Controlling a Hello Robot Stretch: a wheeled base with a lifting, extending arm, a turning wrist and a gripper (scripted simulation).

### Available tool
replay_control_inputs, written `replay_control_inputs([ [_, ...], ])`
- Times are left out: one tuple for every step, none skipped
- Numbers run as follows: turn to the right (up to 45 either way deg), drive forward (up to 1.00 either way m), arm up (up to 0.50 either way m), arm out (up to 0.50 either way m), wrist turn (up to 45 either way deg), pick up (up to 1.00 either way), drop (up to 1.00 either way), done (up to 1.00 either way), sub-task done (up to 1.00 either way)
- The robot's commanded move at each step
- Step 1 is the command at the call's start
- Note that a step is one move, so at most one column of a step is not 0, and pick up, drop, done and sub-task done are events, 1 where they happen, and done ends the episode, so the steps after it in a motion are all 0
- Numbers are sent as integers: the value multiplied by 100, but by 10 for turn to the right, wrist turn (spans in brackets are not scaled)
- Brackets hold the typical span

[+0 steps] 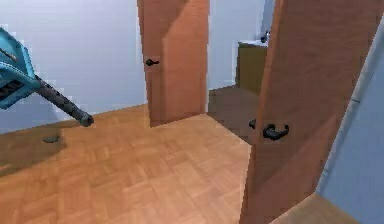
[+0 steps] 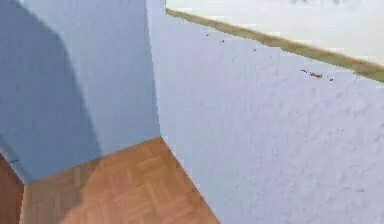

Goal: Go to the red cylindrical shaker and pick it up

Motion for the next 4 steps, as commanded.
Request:
replay_control_inputs([
  [-150,0,0,0,0,0,0,0,0],
  [0,95,0,0,0,0,0,0,0],
  [210,0,0,0,0,0,0,0,0],
  [0,45,0,0,0,0,0,0,0],
])
